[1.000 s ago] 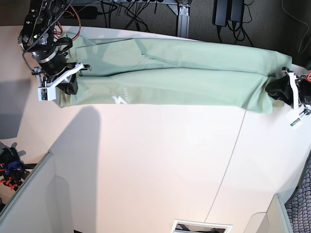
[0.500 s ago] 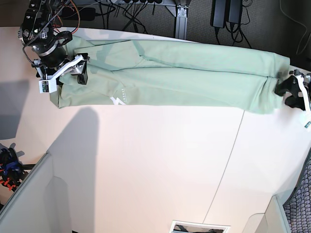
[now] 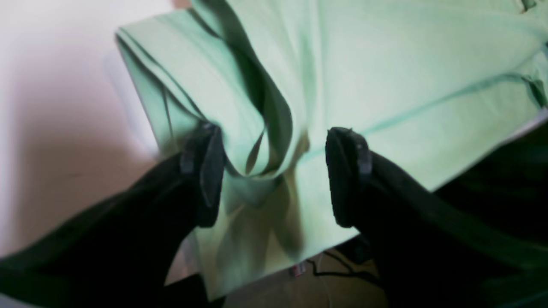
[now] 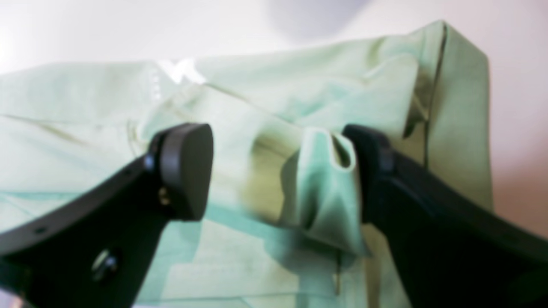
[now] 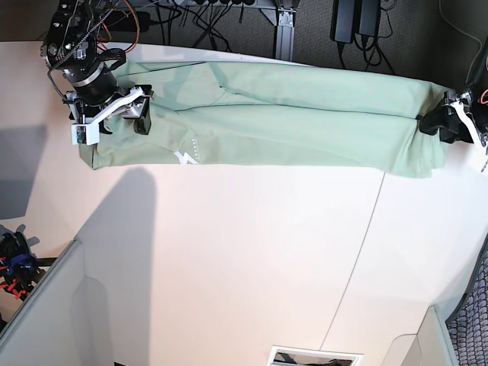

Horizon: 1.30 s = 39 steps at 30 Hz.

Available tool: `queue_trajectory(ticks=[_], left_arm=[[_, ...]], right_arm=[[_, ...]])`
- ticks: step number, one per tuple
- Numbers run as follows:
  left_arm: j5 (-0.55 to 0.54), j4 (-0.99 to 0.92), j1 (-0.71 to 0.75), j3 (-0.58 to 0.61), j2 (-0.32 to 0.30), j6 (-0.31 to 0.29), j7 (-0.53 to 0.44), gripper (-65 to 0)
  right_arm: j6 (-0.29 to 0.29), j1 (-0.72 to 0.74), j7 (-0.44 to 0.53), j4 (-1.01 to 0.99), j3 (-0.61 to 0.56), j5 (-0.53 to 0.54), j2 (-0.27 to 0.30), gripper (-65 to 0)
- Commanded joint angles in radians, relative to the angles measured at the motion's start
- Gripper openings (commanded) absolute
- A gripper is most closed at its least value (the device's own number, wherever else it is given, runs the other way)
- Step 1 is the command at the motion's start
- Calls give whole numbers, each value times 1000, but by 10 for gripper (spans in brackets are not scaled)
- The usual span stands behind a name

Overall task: Fold the T-shirt properly
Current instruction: 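Hold the shirt ends with both grippers and tighten the long strip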

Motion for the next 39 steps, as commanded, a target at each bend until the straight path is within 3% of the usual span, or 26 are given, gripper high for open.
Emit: queue_trajectory(ticks=[1,4,12,21,33,39], left_arm=[[7,7,-5,-13,-11,23,-21,-251],[79,6,-5,-29,13,64,-49,-251],[101,6,-5,-142,12,64,-50,-251],[196,6,-5,-141,19,102,-106,-251],[213,-45,-5,-122,86,103,-110,-251],[212,-79,-5,-51,93,95,-108,-251]], right_arm=[[0,10,21,19,9,7,11,-205],[0,10,21,19,9,7,11,-205],[0,10,18,19,9,7,11,-205],[0,10,18,19,9,11,11,-205],[0,10,7,19,9,26,11,-205],[0,10,7,19,9,26,11,-205]])
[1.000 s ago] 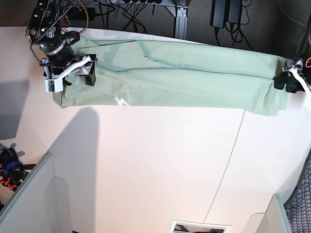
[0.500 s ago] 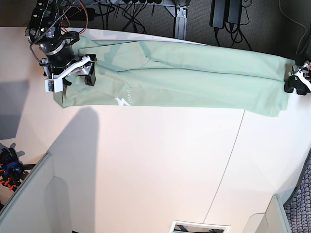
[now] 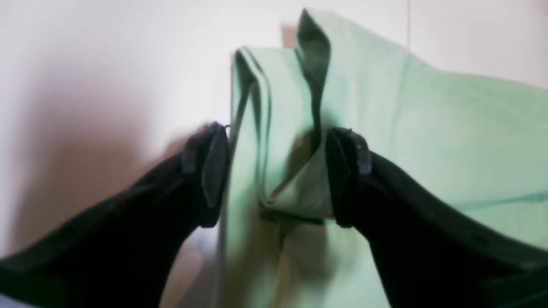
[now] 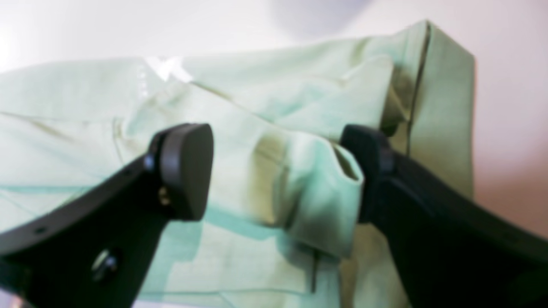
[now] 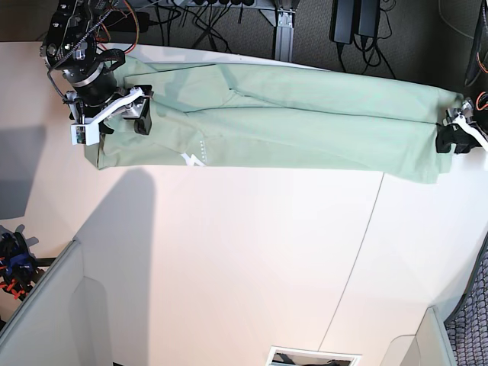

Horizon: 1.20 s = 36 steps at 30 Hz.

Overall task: Fold the T-shirt properly
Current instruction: 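Hold the shirt ends with both grippers and tighten the long strip, then fold the strip end with the left gripper toward the right gripper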

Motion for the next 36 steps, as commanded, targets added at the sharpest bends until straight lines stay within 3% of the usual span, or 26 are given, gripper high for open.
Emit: queue_trajectory(ticks=[1,7,8,13,19,25,28,31,36], left_arm=[[18,-2,6,22,-6,-6,62,-251],[19,-2,11,85,-6,-19,93,-253],[19,-2,11,85,-6,-33,93,-280],[30,-2,11,85,-6,-82,55,-650],[86,-2,-5,85,-17,-93,-45,-650],[245,-2,-140,84,-34,-86,-130,-650],[377,-3,-215,85,-45,-15,-140,-650],[457,-9,-265,85,-102,36,-178,-650],[462,-7,-319,85,-201,84,-142,-650]], right_arm=[[0,10,16,19,8,13,11,-205],[0,11,18,19,8,12,11,-205],[0,11,20,19,8,12,11,-205],[0,11,31,20,8,13,11,-205],[0,26,35,20,12,13,11,-205],[0,63,35,20,87,35,12,-205],[0,66,34,20,126,69,11,-205],[0,66,34,20,145,72,12,-205],[0,66,34,20,147,88,11,-205]])
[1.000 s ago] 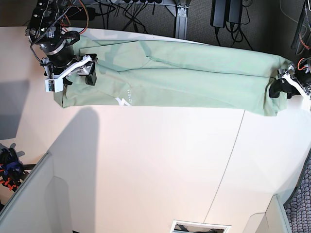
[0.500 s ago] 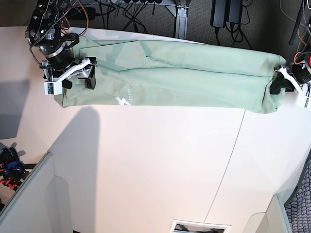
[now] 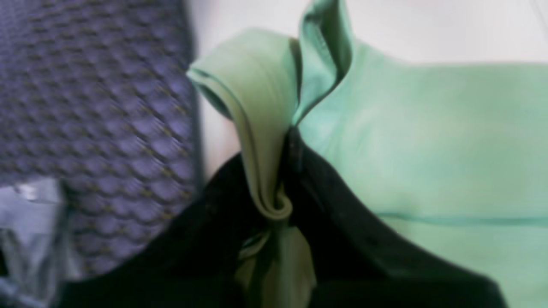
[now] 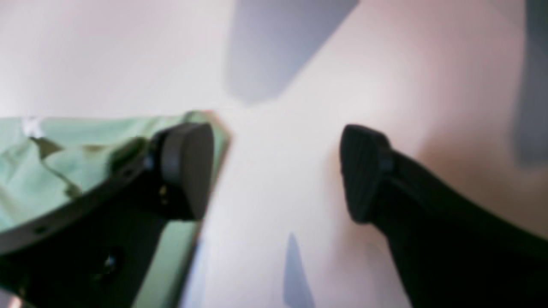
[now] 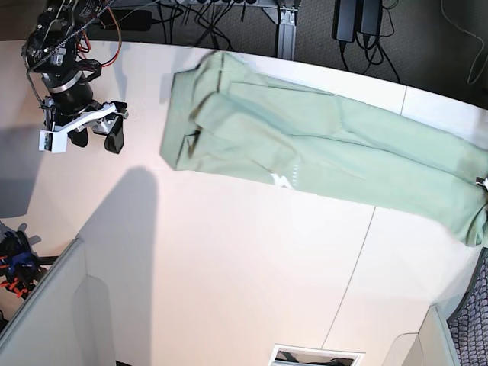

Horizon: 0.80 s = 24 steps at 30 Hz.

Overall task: Fold the T-shirt properly
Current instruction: 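Fold the strip end with the left gripper toward the right gripper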

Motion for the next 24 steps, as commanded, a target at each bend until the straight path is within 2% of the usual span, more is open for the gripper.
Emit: queue_trajectory(ticks=[1,4,7,10,14,17,21,24], left_arm=[[-32,26,-10,-6,-21,7,-5,-650],[-123,73,0,-3,-10,6,30,-650],[-166,137,-1,32,44,3,72,-650],[-156,182,-2,131,96,3,72,-650],[-58,177,-1,253,151,3,84,-650],[-30,146,-1,296,185,4,103,-650],[-67,115,0,310,221,3,118,-646],[-126,115,1,310,239,-6,119,-488]], right_arm=[[1,8,26,19,6,16,15,-205],[0,8,26,19,6,15,15,-205],[0,8,26,19,6,15,15,-205],[1,8,26,19,6,15,15,-205],[1,1,25,19,6,15,15,-205],[1,0,25,19,6,16,15,-205],[1,-1,-1,19,6,45,14,-205],[1,-5,-27,19,5,69,9,-205]])
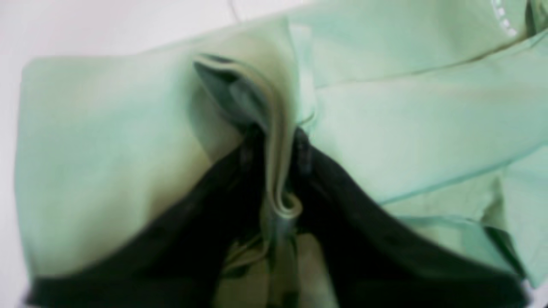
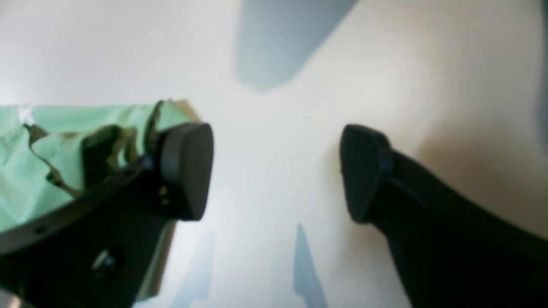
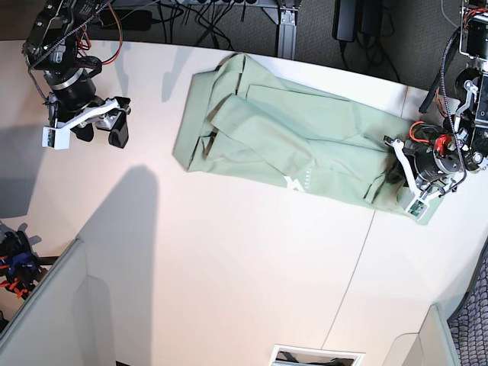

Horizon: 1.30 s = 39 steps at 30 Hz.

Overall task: Fold the T-shirt properly
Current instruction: 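Fold the strip end with the left gripper toward the right gripper, then grasp the folded strip with the right gripper and lift it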

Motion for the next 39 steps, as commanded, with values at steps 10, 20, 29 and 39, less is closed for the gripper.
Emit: queue_trajectory(ticks=[10,20,29,39], left_arm=[[-156,65,-20,-2,24,-31,35,-394],[-288,106,-21,-2,24,-106,57,-383],[-290,107,-21,-27,24,-122,48,-303],[-304,106,-19,-208,18,-123,34,-303]], right_arm=[[5,-67,15,-27,-78,80,-83,-205],[19,-67,24,-116,-137,98,-190,-205],[19,-62,34,-116,-228,90,-248,-205],[19,-56,186,-123,-287,-16,-276,-650]])
